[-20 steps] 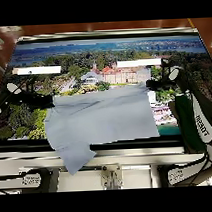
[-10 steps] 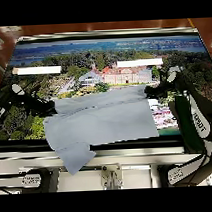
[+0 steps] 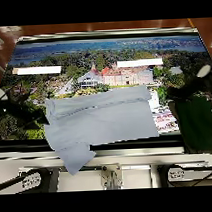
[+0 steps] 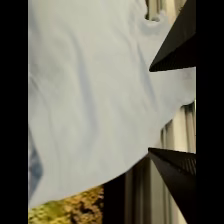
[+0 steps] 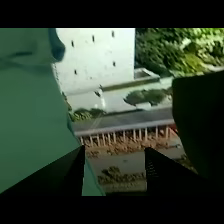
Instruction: Fold the shirts.
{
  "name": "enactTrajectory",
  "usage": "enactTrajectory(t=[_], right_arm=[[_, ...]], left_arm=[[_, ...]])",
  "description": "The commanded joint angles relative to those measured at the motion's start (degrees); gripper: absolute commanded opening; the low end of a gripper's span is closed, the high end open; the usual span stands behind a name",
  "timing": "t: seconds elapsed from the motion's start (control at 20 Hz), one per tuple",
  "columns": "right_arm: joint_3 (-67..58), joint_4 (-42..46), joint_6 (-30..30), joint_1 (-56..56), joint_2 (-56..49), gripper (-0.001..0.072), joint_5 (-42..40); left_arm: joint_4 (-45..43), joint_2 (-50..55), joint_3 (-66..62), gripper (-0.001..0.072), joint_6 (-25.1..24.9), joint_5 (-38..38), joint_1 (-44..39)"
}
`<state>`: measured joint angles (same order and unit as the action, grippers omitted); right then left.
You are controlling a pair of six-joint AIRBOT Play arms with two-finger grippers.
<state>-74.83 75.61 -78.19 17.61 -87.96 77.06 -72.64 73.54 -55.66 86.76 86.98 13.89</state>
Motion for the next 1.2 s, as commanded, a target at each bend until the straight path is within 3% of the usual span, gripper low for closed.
enactTrajectory(t=[0.0,0.25,0.55,0.75,0.85,1.15], right_arm=[[4.7,-6.9,1.8,12.0,4.0,0.0519,10.8],[10.7,-10.6,3.6,17.3,7.4,0.0519,9.0],[10.7,-10.6,3.8,16.6,7.4,0.0518,4.7],[10.7,-10.6,3.7,16.6,7.4,0.0518,2.7],[10.7,-10.6,3.7,16.6,7.4,0.0518,2.6],[10.7,-10.6,2.6,16.6,7.4,0.0518,2.6]], left_arm=[[0.3,-10.6,16.6,0.061,-1.2,0.8,2.9],[7.5,-19.3,31.6,0.0606,-5.2,-6.8,6.4],[7.8,-15.7,32.5,0.0588,-5.6,-8.8,6.4],[10.9,-10.1,32.5,0.0587,-9.0,-8.8,6.3],[11.2,-8.6,32.5,0.053,-9.9,-9.3,5.1],[11.2,-5.9,32.5,0.053,-10.1,-11.7,-1.8]])
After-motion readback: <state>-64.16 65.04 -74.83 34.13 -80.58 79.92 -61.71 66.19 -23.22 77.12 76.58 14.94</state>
